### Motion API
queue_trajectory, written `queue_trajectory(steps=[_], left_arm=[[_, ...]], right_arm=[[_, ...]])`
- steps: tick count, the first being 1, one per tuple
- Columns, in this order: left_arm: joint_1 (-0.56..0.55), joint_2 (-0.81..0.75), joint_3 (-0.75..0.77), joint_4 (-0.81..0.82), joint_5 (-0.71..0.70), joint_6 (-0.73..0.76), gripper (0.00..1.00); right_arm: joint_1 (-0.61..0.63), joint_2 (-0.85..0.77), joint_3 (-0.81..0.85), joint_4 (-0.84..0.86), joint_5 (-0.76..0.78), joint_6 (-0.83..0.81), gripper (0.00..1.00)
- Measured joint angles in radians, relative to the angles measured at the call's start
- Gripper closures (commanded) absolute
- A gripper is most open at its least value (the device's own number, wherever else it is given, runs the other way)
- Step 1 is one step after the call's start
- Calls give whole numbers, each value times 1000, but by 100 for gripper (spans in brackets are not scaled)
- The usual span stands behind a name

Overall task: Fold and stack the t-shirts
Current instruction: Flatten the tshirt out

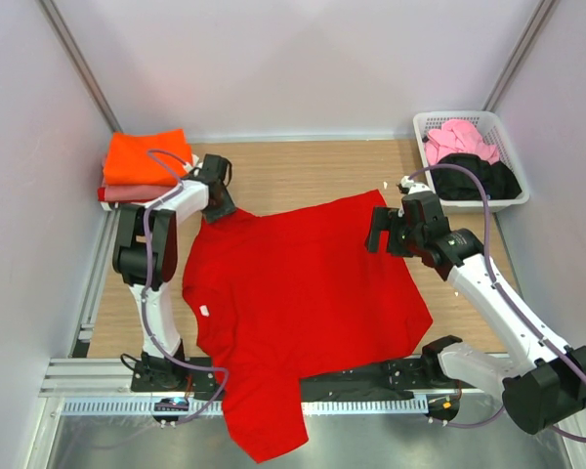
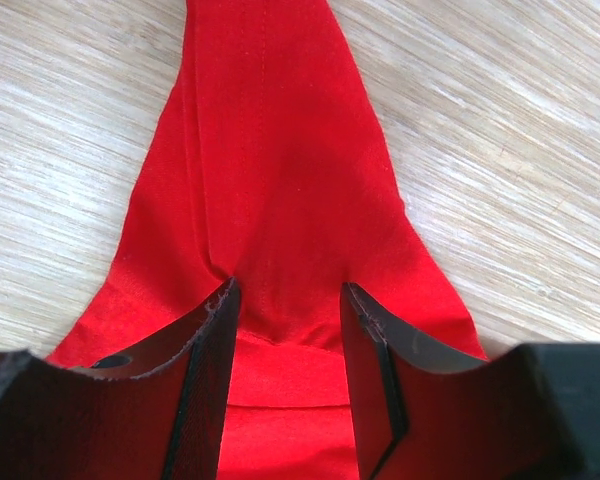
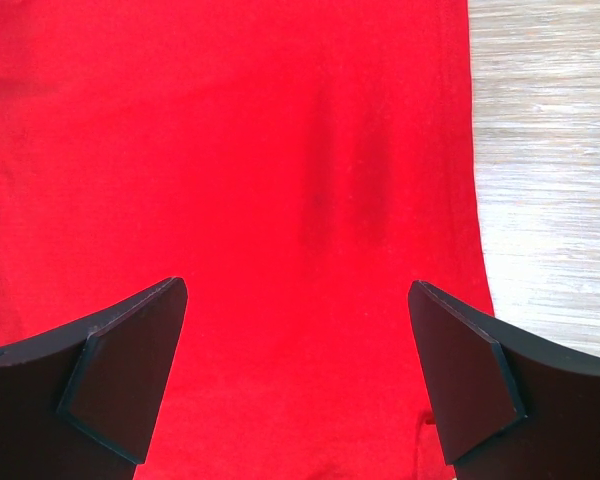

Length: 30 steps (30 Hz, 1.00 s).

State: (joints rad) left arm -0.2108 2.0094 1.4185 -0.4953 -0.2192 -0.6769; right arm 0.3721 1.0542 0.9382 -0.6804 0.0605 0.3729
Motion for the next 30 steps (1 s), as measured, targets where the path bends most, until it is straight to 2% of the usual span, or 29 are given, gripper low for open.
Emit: queue_trajectory(steps=[9, 12, 18, 30], left_arm=[[3, -57, -94, 32, 13, -2, 59], [3, -66, -113, 47, 12, -2, 67], [4, -66, -115, 52, 21, -6, 99], [4, -67, -100, 34, 36, 6, 100]], right_arm=[[0, 2, -2, 2, 0, 0, 1], [0, 4, -2, 3, 0, 0, 1], [0, 6, -2, 4, 0, 0, 1], [1, 6, -6, 6, 1, 0, 1]])
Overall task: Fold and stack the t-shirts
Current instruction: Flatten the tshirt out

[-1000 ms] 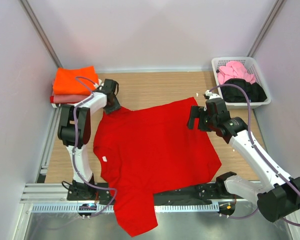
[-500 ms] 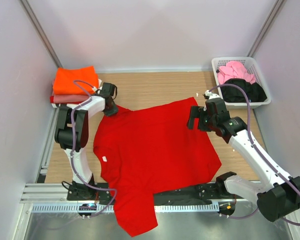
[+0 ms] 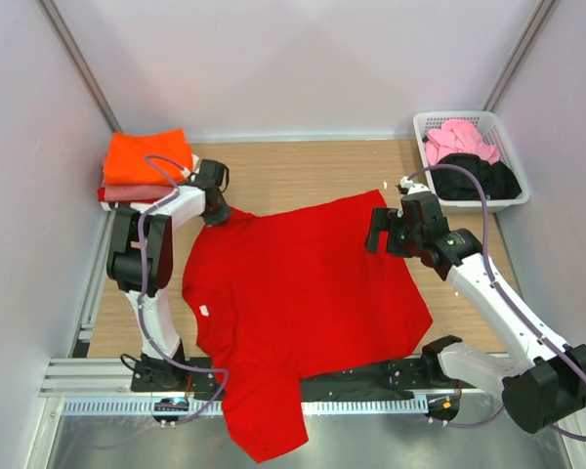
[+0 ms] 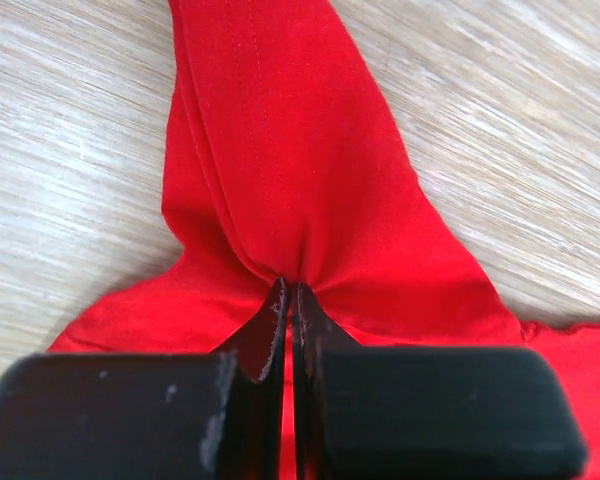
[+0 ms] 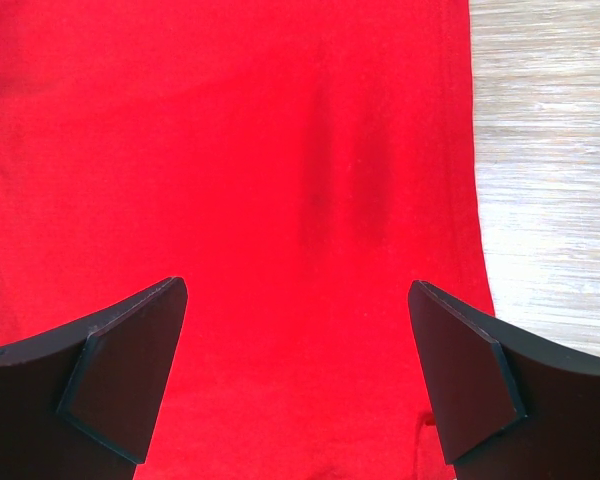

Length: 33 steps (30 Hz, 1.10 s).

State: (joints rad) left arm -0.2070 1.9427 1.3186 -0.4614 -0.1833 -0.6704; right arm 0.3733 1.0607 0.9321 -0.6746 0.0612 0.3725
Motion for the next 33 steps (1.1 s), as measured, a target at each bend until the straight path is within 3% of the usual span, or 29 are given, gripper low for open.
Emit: queue_trajectory(steps=[6, 13, 22, 26, 27, 29, 33], left_arm=[[0, -18, 84, -76, -6, 8, 100], [0, 11, 332, -143, -9, 24, 100], [0, 390, 845, -266, 9, 27, 100], [0, 565, 1044, -323, 47, 34, 79], [0, 603, 1084, -326, 61, 37, 61], [0, 656, 1153, -342, 100, 51, 37], [-1, 664, 1182, -366, 147, 61, 20]], right_arm=[[0, 0, 0, 0, 0, 0, 1], [0, 0, 0, 1, 0, 0, 1], [0, 0, -1, 2, 0, 0, 1], [1, 0, -7, 2, 0, 0, 1], [1, 0, -9, 2, 0, 0, 1], [2, 2, -11, 1, 0, 0, 1], [4, 25, -10, 5, 0, 0, 1]])
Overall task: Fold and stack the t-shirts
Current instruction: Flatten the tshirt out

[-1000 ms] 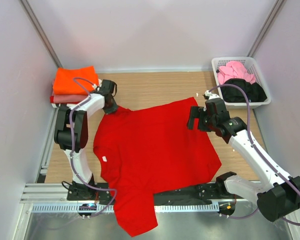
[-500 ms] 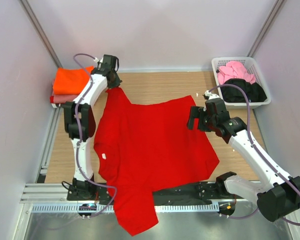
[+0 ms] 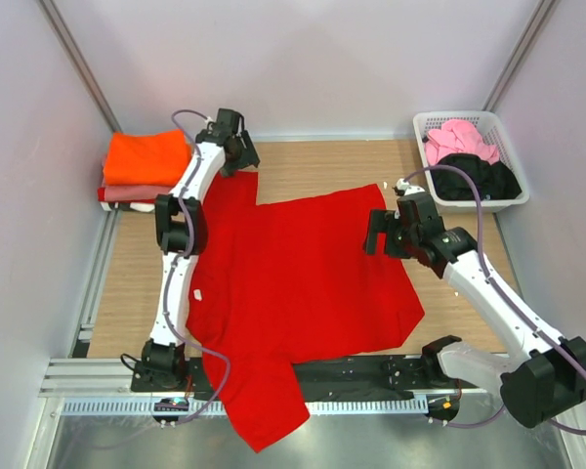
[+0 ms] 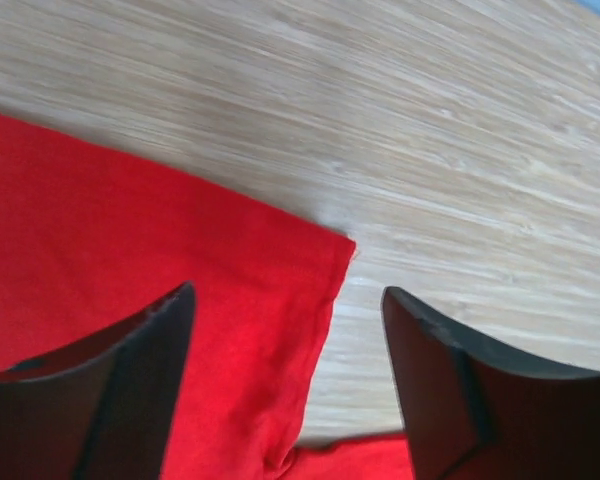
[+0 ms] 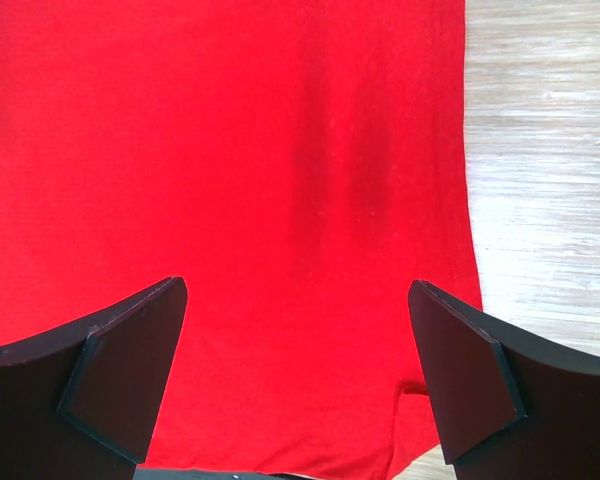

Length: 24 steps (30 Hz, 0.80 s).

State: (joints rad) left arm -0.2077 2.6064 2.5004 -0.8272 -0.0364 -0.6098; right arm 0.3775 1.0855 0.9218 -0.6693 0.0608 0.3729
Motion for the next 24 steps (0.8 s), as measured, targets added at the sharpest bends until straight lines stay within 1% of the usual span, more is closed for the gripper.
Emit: queue_trajectory(steps=[1, 4, 8, 11, 14, 16, 18, 21, 24], left_arm=[[-1, -11, -7, -2, -2, 1, 19], [-3, -122, -126, -11, -31, 15, 18], [-3, -423, -438, 21, -85, 17, 16], [-3, -688, -660, 48, -119, 17, 17], [-3, -837, -810, 84, -137, 16, 19], [-3, -873, -894, 106, -138, 15, 21], [-3, -865, -980, 127, -138, 14, 22], [-3, -801, -1063, 135, -137, 14, 24], [-3, -719, -1089, 135, -136, 12, 25]], right_arm=[[0, 7, 0, 0, 0, 0, 1], [2, 35, 4, 0, -2, 5, 1], [22, 127, 58, 10, -13, 30, 1], [55, 269, 156, 28, -13, 46, 1], [79, 452, 287, 54, -8, 50, 1], [86, 567, 373, 68, -1, 49, 1], [88, 688, 470, 78, 12, 48, 1], [87, 851, 592, 81, 32, 40, 1], [85, 976, 665, 78, 53, 26, 1]])
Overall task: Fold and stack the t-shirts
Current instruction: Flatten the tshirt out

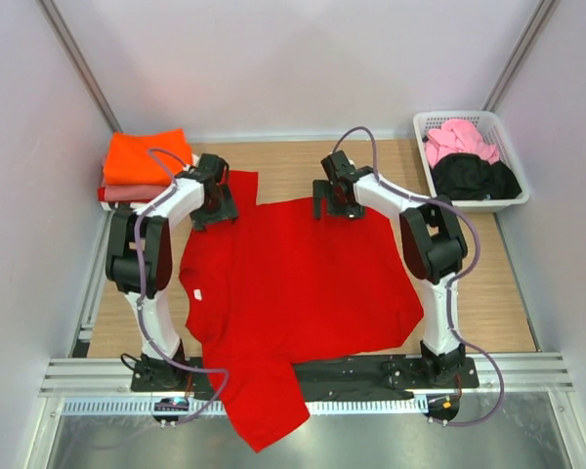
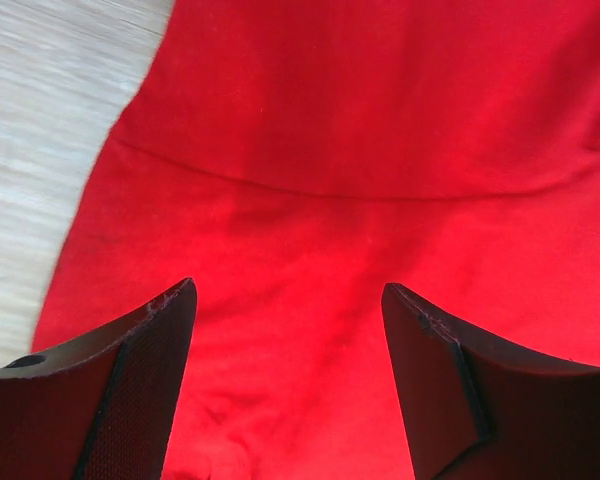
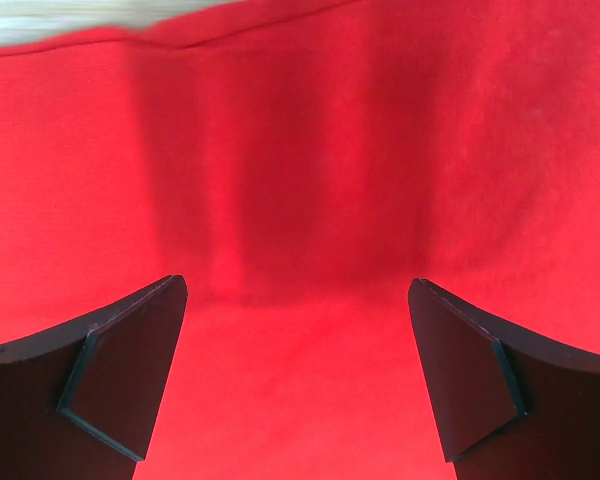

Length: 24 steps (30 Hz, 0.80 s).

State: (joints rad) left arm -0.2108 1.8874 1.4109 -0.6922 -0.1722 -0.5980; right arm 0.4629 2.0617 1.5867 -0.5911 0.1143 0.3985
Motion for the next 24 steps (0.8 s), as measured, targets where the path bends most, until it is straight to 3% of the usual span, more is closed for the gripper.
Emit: queue_trajectory(steps=[5, 14, 18, 24], left_arm=[[0, 113, 21, 19, -1, 0, 27], [-2, 266, 232, -5, -27, 3, 27], [-3, 372, 407, -34, -30, 4, 27], [-6, 623, 849, -141, -10, 16, 27]], right_arm=[[-10, 106, 80, -31, 46, -14, 0], [-80, 249, 303, -103, 85, -35, 0], [-135, 338, 455, -137, 90, -42, 0], [-213, 446, 648, -183, 82, -45, 0]])
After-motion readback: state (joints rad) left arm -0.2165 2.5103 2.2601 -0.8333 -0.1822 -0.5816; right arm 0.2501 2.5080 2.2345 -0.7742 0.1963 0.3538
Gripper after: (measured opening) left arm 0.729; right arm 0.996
